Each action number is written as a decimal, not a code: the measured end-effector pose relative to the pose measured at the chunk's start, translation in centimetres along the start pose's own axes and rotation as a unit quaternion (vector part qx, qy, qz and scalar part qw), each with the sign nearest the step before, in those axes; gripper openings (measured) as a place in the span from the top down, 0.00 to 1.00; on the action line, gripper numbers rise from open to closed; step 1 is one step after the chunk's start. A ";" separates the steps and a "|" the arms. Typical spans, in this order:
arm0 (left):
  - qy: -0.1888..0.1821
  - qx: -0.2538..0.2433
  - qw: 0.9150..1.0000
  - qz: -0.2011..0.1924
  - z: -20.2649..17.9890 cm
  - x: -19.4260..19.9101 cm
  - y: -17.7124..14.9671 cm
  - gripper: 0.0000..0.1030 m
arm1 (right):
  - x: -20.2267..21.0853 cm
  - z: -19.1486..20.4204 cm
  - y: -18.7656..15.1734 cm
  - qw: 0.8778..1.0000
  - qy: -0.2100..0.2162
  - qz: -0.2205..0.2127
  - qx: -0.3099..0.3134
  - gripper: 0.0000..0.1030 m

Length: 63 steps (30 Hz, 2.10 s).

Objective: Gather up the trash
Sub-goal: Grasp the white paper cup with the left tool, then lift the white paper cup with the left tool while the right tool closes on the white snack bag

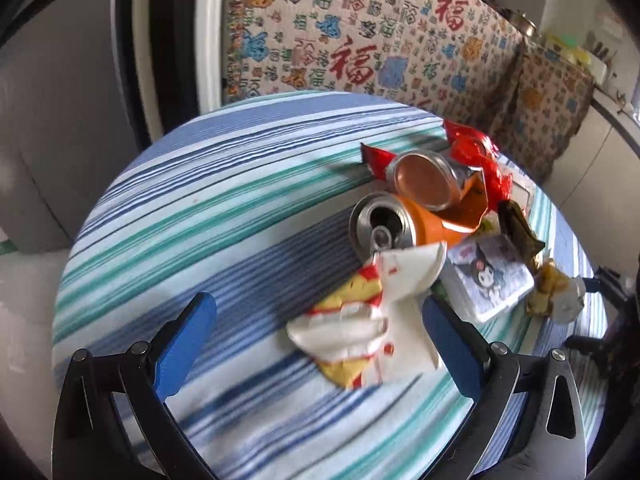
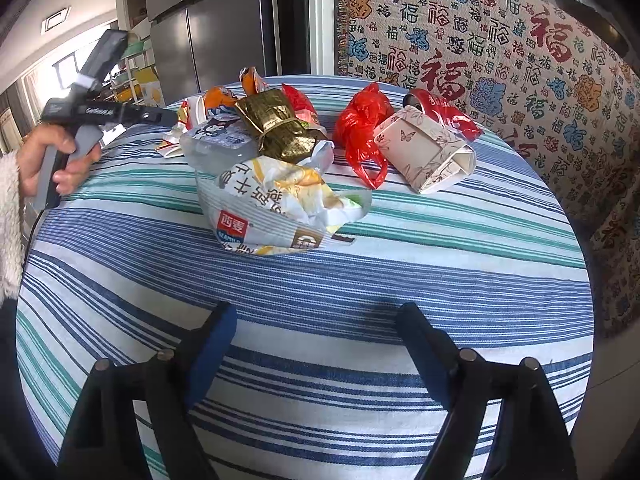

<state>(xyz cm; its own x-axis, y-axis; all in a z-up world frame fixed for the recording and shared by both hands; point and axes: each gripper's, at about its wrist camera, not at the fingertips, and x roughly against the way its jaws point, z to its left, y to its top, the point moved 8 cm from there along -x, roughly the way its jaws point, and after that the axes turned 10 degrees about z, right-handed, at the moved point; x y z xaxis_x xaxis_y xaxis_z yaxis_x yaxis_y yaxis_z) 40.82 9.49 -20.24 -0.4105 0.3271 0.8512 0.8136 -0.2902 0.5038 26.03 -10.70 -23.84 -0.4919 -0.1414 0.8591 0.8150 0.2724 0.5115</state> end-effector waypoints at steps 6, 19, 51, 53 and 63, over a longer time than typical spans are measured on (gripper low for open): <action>-0.057 -0.048 0.997 0.015 -2.1 -1.3 -0.1 0.29 | 0.0 0.0 0.0 1.000 0.000 0.001 0.000 0.17; 0.055 0.098 0.994 0.001 -1.1 4.4 -5.9 0.89 | 0.1 -0.3 0.0 1.000 0.001 0.004 -0.008 0.15; 0.138 0.135 0.981 0.011 -5.7 3.2 -10.7 0.01 | -3.7 -1.3 4.6 0.997 -0.034 0.026 -0.059 0.00; 0.132 0.138 0.982 0.010 -5.7 3.3 -10.8 0.01 | -3.6 -1.5 4.3 0.998 -0.033 0.026 -0.055 0.00; 0.113 0.124 0.986 0.001 -7.2 4.4 -11.9 0.01 | -2.6 -1.8 2.9 0.998 -0.030 0.016 -0.051 0.01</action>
<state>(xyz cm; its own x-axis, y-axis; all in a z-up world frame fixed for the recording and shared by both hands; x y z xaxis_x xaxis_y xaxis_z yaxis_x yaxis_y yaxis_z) 26.36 7.87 -21.37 -0.4672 0.1093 0.8774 0.8787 -0.0526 0.4745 30.20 -11.29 -24.52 -0.4796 -0.0756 0.8742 0.8562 0.1775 0.4851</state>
